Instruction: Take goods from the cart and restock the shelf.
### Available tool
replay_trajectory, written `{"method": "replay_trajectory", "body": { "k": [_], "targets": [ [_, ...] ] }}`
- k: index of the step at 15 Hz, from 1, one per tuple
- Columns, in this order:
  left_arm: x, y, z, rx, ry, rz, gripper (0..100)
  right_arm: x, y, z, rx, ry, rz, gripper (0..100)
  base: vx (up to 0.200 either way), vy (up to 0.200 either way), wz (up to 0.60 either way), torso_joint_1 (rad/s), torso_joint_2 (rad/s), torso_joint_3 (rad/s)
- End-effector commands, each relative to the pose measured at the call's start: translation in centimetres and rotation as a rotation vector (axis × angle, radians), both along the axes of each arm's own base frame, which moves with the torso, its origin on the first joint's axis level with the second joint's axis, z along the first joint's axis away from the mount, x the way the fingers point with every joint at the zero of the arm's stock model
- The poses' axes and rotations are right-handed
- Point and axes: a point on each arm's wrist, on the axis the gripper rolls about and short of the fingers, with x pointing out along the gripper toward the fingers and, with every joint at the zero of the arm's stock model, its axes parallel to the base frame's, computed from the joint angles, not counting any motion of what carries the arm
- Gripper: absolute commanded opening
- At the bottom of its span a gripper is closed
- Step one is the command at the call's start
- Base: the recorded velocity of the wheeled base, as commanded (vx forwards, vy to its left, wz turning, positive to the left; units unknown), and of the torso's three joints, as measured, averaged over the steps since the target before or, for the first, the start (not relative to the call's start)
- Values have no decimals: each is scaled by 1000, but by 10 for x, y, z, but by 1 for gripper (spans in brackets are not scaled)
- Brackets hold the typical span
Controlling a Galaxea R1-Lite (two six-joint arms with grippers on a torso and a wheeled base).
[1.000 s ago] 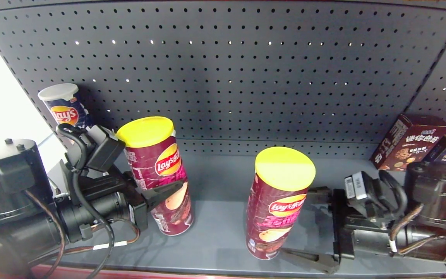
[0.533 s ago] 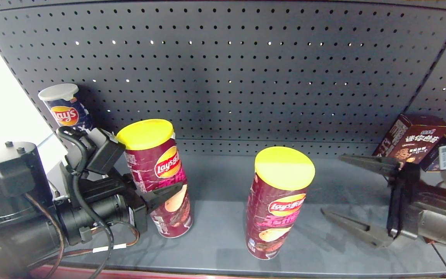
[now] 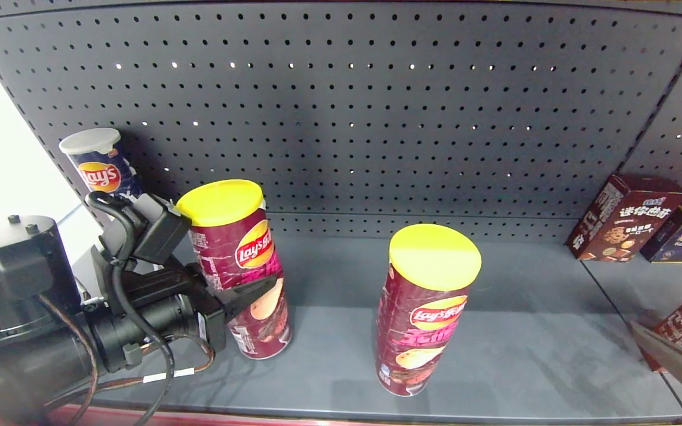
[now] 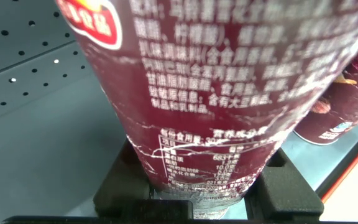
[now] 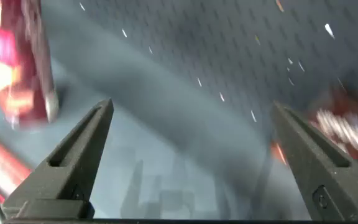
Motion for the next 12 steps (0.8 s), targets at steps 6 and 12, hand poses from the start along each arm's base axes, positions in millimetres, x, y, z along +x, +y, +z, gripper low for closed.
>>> {"method": "replay_trajectory", "body": {
  "k": [6, 12],
  "targets": [
    [-1, -4, 1, 2, -7, 6, 0, -112, -47, -70, 23, -28, -227, 100, 0, 0, 0, 0, 0, 0],
    [-1, -3, 1, 3, -12, 17, 0, -100, -47, -115, 204, 74, -291, 100, 0, 0, 0, 0, 0, 0]
  ]
}}
